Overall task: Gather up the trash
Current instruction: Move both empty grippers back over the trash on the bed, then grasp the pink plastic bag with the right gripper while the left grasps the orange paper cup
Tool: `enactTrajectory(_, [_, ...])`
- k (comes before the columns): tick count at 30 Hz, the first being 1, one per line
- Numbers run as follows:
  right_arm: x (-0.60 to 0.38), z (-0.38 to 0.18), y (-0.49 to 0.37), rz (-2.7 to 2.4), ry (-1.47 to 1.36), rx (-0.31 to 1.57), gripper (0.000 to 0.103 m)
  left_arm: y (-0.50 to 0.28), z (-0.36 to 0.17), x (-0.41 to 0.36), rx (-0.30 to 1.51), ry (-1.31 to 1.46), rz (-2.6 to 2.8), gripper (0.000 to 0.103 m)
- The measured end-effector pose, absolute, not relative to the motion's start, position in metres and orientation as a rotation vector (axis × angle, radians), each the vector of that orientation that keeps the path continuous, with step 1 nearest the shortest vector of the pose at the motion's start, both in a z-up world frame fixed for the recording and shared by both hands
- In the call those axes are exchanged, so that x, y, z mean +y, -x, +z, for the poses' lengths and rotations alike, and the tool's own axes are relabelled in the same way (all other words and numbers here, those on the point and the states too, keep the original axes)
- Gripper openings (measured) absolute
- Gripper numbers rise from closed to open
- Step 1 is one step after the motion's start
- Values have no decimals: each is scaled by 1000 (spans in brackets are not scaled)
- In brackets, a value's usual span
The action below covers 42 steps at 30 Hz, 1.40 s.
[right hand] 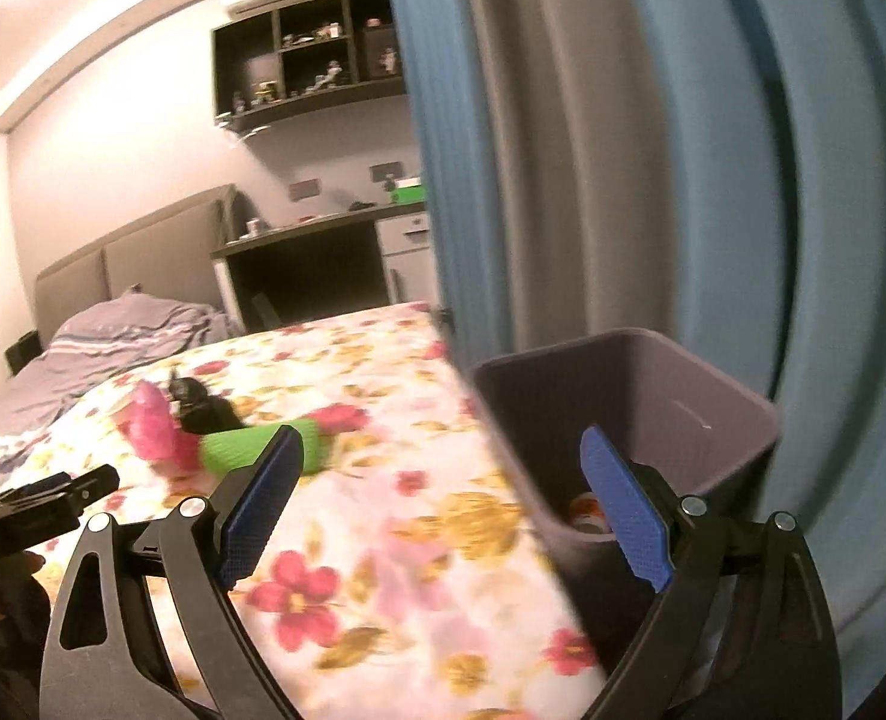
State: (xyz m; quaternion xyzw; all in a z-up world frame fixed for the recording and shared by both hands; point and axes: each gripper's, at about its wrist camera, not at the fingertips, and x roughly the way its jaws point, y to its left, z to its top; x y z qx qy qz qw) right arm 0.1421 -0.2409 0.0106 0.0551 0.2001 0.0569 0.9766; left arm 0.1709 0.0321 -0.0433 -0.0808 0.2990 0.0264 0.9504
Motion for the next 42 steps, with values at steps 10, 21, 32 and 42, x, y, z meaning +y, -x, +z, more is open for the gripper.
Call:
enactTrajectory(10, [-185, 18, -140, 219, -76, 393, 90, -150, -46, 103, 611, 225, 207, 94])
enactTrajectory(21, [-143, 21, -148, 274, -39, 396, 90, -149, -46, 131, 606, 246, 242, 94])
enactTrajectory(32, [-85, 12, -179, 370, 5, 443, 90, -153, -48, 174, 599, 272, 319, 94])
enactTrajectory(42, [-27, -12, -232, 431, 30, 520, 77, -161, -48, 206, 586, 295, 338, 94])
